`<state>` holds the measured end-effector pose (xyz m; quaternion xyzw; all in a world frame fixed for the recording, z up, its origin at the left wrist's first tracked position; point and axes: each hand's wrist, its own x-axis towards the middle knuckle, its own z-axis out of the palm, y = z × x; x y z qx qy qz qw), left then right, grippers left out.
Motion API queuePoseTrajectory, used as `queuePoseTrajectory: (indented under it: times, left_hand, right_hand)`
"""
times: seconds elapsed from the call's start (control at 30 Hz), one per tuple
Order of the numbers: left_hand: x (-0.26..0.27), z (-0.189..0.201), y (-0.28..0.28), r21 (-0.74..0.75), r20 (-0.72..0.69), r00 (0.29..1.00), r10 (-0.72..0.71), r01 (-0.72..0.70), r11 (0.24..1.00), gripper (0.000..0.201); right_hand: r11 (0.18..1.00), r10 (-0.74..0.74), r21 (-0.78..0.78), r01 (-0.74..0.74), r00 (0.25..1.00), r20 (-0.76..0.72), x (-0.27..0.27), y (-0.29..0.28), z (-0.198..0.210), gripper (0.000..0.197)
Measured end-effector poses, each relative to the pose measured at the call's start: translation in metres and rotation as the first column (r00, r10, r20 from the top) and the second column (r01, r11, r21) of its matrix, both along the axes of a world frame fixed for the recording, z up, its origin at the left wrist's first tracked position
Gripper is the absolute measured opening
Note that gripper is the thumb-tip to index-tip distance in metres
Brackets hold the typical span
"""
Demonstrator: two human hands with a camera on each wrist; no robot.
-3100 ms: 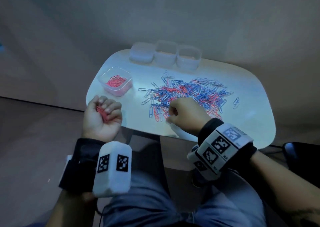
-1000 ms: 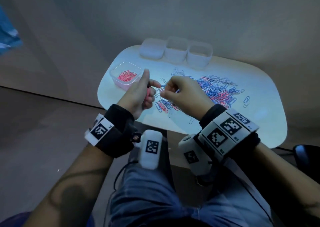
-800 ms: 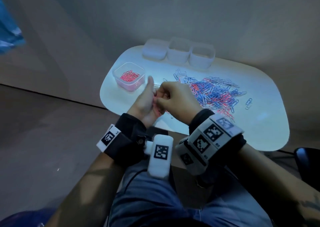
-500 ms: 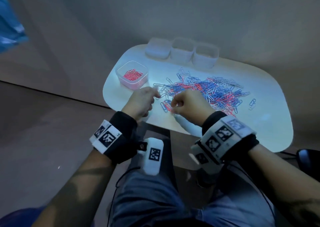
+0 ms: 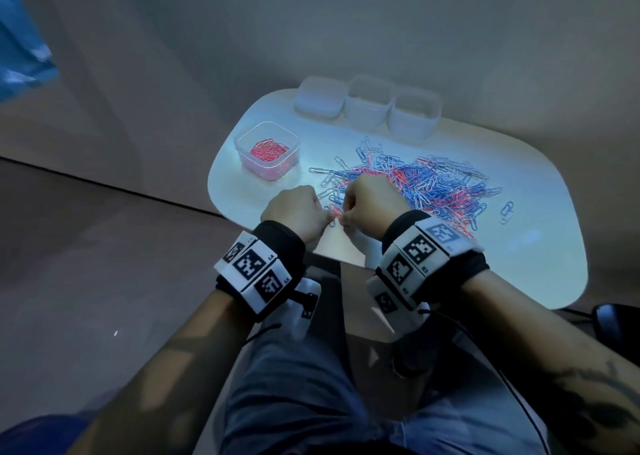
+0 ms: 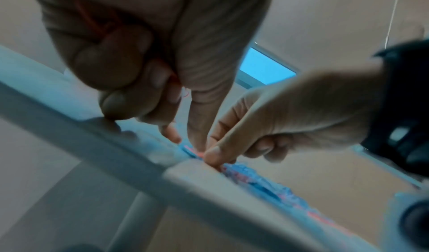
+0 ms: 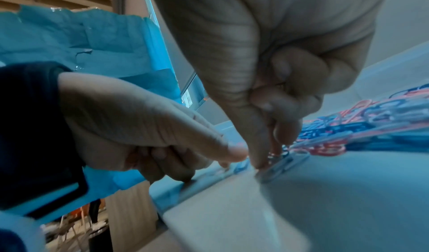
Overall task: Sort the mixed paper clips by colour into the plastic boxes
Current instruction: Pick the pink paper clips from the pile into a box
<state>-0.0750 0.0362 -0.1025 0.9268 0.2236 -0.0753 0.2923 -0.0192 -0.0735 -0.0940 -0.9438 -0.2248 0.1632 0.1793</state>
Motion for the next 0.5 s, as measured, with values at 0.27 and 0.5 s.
queuePoseTrajectory:
  times: [0.27, 0.5]
  left_hand:
    - [0.001, 0.002, 0.004, -0.124, 0.051, 0.998, 0.033, -0.026, 0.992, 0.020]
    - [0.004, 0.007, -0.005, -0.016, 0.139, 0.986, -0.095, 0.098, 0.995, 0.022]
  right_hand:
    - [0.992, -0.061, 0.102, 0.070, 0.994, -0.096, 0.004, -0.017, 0.002, 0.019]
    - [0.974, -0.163, 0.147, 0.172, 0.984, -0.071, 0.013, -0.032, 0.011, 0.013]
